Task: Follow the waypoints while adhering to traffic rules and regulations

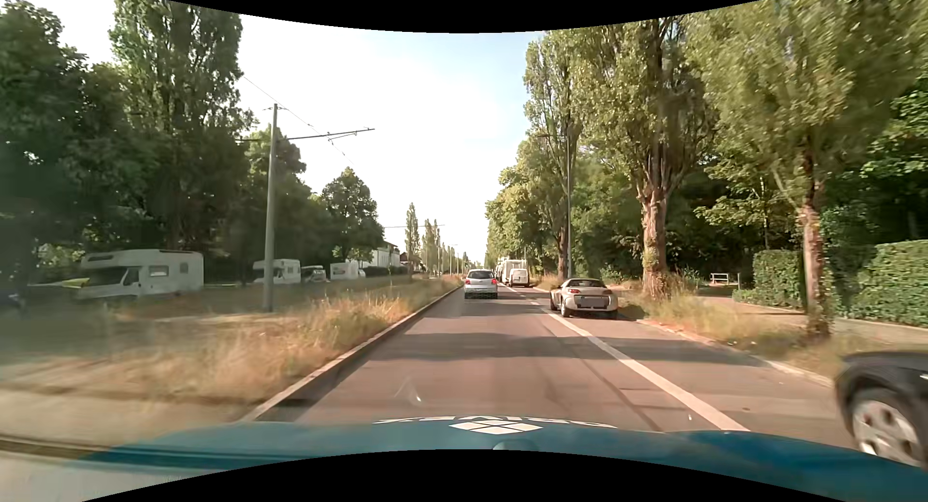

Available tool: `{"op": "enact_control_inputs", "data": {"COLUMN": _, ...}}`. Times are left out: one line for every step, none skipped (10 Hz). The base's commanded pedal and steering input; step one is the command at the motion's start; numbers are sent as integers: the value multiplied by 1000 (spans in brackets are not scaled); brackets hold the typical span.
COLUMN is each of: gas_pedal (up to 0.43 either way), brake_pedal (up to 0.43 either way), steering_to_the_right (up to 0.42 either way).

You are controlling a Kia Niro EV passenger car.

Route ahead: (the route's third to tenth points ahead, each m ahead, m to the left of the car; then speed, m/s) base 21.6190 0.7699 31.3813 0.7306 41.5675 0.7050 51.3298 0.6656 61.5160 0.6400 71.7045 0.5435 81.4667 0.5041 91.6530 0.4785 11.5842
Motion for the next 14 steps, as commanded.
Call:
{"op": "enact_control_inputs", "data": {"gas_pedal": 209, "brake_pedal": 0, "steering_to_the_right": -3}}
{"op": "enact_control_inputs", "data": {"gas_pedal": 209, "brake_pedal": 0, "steering_to_the_right": -3}}
{"op": "enact_control_inputs", "data": {"gas_pedal": 209, "brake_pedal": 0, "steering_to_the_right": -3}}
{"op": "enact_control_inputs", "data": {"gas_pedal": 209, "brake_pedal": 0, "steering_to_the_right": -2}}
{"op": "enact_control_inputs", "data": {"gas_pedal": 209, "brake_pedal": 0, "steering_to_the_right": -2}}
{"op": "enact_control_inputs", "data": {"gas_pedal": 197, "brake_pedal": 0, "steering_to_the_right": -2}}
{"op": "enact_control_inputs", "data": {"gas_pedal": 197, "brake_pedal": 0, "steering_to_the_right": -2}}
{"op": "enact_control_inputs", "data": {"gas_pedal": 189, "brake_pedal": 0, "steering_to_the_right": -2}}
{"op": "enact_control_inputs", "data": {"gas_pedal": 169, "brake_pedal": 0, "steering_to_the_right": -2}}
{"op": "enact_control_inputs", "data": {"gas_pedal": 169, "brake_pedal": 0, "steering_to_the_right": -1}}
{"op": "enact_control_inputs", "data": {"gas_pedal": 169, "brake_pedal": 0, "steering_to_the_right": -1}}
{"op": "enact_control_inputs", "data": {"gas_pedal": 169, "brake_pedal": 0, "steering_to_the_right": -2}}
{"op": "enact_control_inputs", "data": {"gas_pedal": 169, "brake_pedal": 0, "steering_to_the_right": -1}}
{"op": "enact_control_inputs", "data": {"gas_pedal": 169, "brake_pedal": 0, "steering_to_the_right": -2}}
